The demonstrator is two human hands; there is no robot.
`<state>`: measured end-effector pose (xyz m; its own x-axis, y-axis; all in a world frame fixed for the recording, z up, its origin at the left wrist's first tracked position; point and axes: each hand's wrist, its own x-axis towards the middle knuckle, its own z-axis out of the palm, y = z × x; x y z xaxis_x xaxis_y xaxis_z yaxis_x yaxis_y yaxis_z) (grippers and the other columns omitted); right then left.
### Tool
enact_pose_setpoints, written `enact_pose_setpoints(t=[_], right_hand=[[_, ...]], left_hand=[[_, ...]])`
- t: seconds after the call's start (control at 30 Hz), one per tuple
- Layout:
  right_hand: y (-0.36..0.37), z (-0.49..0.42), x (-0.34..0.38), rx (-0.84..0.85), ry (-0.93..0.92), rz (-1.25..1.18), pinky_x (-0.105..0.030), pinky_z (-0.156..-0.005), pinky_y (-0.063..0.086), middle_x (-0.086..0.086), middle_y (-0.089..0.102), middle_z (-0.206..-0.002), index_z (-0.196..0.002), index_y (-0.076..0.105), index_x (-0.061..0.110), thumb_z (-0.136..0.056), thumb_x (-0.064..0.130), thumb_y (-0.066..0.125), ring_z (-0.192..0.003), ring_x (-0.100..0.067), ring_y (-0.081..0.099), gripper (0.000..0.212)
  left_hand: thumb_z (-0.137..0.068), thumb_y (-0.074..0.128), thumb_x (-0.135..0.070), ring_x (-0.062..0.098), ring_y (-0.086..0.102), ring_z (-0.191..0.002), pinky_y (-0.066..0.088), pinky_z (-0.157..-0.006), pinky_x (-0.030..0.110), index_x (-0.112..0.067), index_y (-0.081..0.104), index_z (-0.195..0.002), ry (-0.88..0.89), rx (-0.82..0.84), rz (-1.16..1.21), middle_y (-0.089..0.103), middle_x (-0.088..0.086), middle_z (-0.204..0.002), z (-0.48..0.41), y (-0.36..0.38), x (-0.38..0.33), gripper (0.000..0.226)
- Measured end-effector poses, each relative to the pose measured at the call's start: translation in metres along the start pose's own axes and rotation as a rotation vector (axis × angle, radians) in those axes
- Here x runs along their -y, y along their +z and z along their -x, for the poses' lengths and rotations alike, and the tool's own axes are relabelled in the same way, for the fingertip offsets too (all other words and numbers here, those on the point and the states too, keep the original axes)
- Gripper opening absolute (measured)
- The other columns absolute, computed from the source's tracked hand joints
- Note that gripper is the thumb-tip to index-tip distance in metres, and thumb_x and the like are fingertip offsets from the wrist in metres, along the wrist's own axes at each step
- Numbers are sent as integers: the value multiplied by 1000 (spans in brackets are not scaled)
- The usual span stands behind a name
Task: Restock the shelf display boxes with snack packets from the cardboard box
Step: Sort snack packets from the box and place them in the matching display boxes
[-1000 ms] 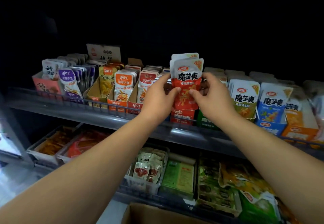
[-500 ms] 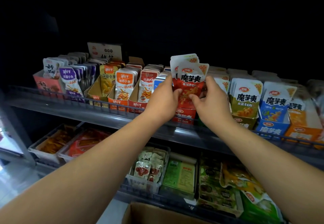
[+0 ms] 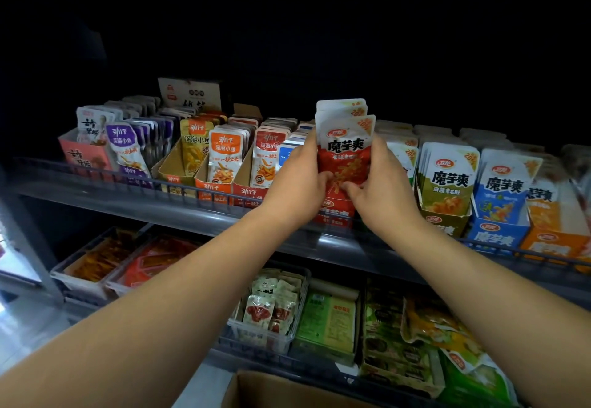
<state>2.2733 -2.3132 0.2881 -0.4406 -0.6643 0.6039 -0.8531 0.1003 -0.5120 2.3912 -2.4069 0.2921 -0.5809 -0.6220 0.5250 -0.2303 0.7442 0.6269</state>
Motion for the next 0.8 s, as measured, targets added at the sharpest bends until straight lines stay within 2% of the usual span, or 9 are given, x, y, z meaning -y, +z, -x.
enact_pose_setpoints(t=[0.1,0.2,0.3,0.4,0.5,0.6,0.67,0.73,0.8], right_hand=[[2,2,-1,-7,-15,-11,-39,-91,55,2,60,-119,-145,33,26,-91,22,70,-104,-18,63,65],[-1,0,-3,17,42,-86,-23,-70,48,14,55,-94,-147,35,24,-95,25,65,-82,-7,59,60],[-5,-2,-7,46,96,-155,-22,-65,50,14,57,-90,-148,37,27,-96,27,65,-77,-3,58,59],[-8,0,-10,59,71,-118,-19,-66,47,13,62,-93,-144,39,31,-95,29,67,-79,-2,60,57],[-12,2,-14,102,40,-12,-21,-70,46,14,62,-100,-143,37,30,-92,31,70,-89,-7,61,61],[-15,2,-14,142,38,-32,-13,-63,40,24,53,-92,-144,37,30,-92,33,70,-77,6,53,61],[-18,-2,-12,86,32,-19,-16,-66,45,14,52,-104,-147,37,29,-92,39,67,-77,4,51,63],[-23,-6,-10,26,29,-48,-18,-66,44,5,51,-116,-156,22,31,-92,38,68,-76,-2,54,79],[-27,-9,-9,39,-35,-32,-22,-71,47,-2,52,-130,-158,7,37,-92,33,69,-78,-5,58,90]], left_hand=[[-99,57,-6,20,57,-125,44,-91,26,-20,36,-149,-7,7,-33,58,4,-138,-1,-3,1,56],[-100,54,-6,20,59,-122,46,-86,25,-19,34,-149,-15,72,-35,58,6,-137,-2,-6,2,54],[-102,53,-9,24,59,-123,52,-92,34,-20,33,-150,-29,121,-44,56,7,-139,-3,-6,1,53],[-102,55,-13,26,57,-124,52,-97,37,-17,34,-149,-36,155,-122,54,10,-138,-2,-5,0,52],[-101,56,-18,30,50,-127,47,-105,45,-15,40,-144,-72,205,-224,49,12,-134,1,-1,0,47],[-102,53,-23,32,48,-127,45,-107,48,-14,44,-141,-111,225,-227,46,12,-132,1,-1,1,41],[-104,50,-28,31,51,-123,46,-106,47,-16,46,-142,-127,226,-185,48,11,-131,1,-1,0,40],[-105,49,-32,30,54,-119,48,-105,47,-17,47,-142,-135,226,-152,50,10,-130,1,-2,1,40],[-103,54,-32,27,58,-117,52,-102,49,-19,47,-141,-130,212,-119,55,8,-129,3,-1,3,41]])
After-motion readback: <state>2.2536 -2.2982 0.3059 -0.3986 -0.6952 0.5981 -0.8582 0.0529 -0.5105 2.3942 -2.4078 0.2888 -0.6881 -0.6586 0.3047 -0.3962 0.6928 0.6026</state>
